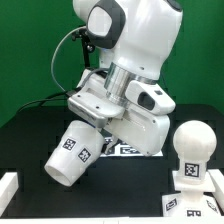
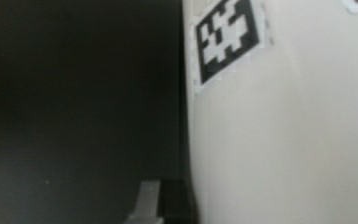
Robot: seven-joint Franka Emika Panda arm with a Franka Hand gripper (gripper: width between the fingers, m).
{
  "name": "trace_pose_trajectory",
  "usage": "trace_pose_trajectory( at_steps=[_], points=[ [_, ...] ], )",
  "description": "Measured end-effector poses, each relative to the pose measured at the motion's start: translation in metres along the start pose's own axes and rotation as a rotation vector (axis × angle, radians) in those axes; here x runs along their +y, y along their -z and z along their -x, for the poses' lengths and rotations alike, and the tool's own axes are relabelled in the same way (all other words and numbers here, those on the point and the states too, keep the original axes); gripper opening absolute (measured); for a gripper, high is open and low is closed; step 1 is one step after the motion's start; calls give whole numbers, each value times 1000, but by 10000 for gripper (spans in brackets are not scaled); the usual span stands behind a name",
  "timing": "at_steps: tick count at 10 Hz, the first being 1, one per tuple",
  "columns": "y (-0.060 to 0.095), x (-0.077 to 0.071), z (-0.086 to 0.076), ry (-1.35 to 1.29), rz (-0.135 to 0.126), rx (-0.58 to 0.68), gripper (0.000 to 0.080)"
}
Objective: Assemble lamp
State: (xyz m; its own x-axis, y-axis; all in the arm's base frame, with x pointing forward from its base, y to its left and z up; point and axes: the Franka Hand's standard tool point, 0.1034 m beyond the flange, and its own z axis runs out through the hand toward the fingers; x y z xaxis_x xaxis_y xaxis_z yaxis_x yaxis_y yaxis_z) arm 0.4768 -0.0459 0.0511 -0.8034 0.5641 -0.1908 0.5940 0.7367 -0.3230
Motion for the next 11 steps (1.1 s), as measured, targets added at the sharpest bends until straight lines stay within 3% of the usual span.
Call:
trace_pose_trajectory(
  at_steps=[1,4,5,6,11],
  points=[
    [0,0,0,0,0,0,41],
    [0,0,0,0,0,0,519],
    [0,0,0,0,0,0,519],
    [0,0,0,0,0,0,657],
    [0,0,0,0,0,0,699]
  ],
)
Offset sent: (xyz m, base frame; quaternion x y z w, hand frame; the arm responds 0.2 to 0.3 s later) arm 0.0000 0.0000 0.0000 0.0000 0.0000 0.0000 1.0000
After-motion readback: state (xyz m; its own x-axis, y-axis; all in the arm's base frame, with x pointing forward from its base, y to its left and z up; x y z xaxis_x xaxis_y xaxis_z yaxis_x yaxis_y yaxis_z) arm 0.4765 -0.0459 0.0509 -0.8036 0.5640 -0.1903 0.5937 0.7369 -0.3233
